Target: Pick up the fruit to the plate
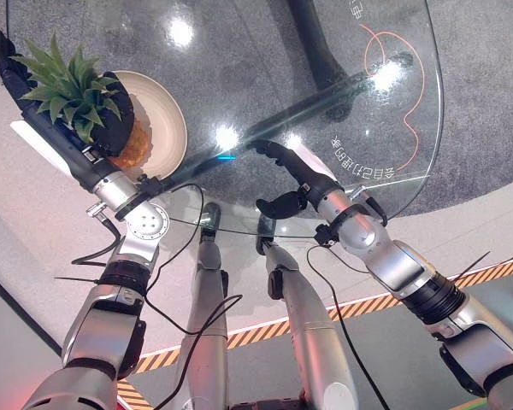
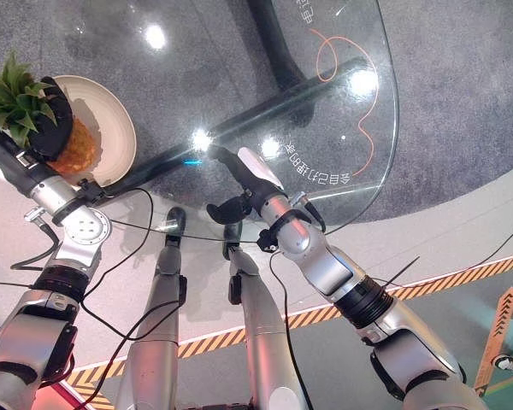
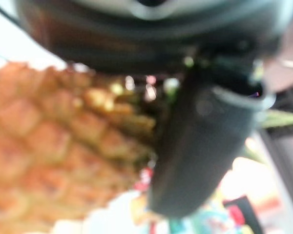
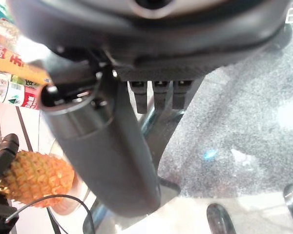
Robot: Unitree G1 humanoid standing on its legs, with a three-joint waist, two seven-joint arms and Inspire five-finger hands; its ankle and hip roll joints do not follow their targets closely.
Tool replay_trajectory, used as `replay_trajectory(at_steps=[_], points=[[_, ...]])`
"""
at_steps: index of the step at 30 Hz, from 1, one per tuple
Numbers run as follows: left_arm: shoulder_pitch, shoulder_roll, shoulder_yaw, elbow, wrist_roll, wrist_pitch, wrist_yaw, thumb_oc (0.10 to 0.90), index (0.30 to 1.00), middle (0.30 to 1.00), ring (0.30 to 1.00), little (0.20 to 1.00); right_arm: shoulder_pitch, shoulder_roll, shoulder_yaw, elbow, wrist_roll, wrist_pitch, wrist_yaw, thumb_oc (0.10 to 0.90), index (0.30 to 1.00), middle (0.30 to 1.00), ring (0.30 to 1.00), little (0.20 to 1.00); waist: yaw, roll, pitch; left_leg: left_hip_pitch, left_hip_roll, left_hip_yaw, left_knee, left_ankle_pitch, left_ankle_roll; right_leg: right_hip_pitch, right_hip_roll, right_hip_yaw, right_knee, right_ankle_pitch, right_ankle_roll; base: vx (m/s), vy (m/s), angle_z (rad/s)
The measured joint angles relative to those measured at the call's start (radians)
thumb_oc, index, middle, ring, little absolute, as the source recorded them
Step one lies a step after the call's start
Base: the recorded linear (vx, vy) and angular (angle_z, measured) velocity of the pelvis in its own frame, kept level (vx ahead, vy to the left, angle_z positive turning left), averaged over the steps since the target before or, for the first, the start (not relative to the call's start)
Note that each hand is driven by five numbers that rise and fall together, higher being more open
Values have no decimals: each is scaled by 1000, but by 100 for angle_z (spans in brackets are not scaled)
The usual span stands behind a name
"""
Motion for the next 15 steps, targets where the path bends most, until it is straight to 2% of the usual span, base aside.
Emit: replay_trajectory(at_steps=[7, 15], points=[[8, -1, -4, 0, -2, 0, -9, 800, 900, 900, 900, 900, -1, 1, 5, 6, 0, -1, 0, 800, 900, 900, 900, 900, 4, 0, 0, 6, 1, 0, -3, 2, -3, 3, 1, 1, 1, 3, -5, -6, -16, 0], [46, -2, -26, 0, -74, 2, -100, 800, 900, 900, 900, 900, -3, 12, 13, 23, 0, -3, 0, 800, 900, 900, 900, 900, 19, 0, 0, 47, 4, 1, -29, 7, -9, 32, 3, 1, -2, 2, -3, -12, -40, 0]])
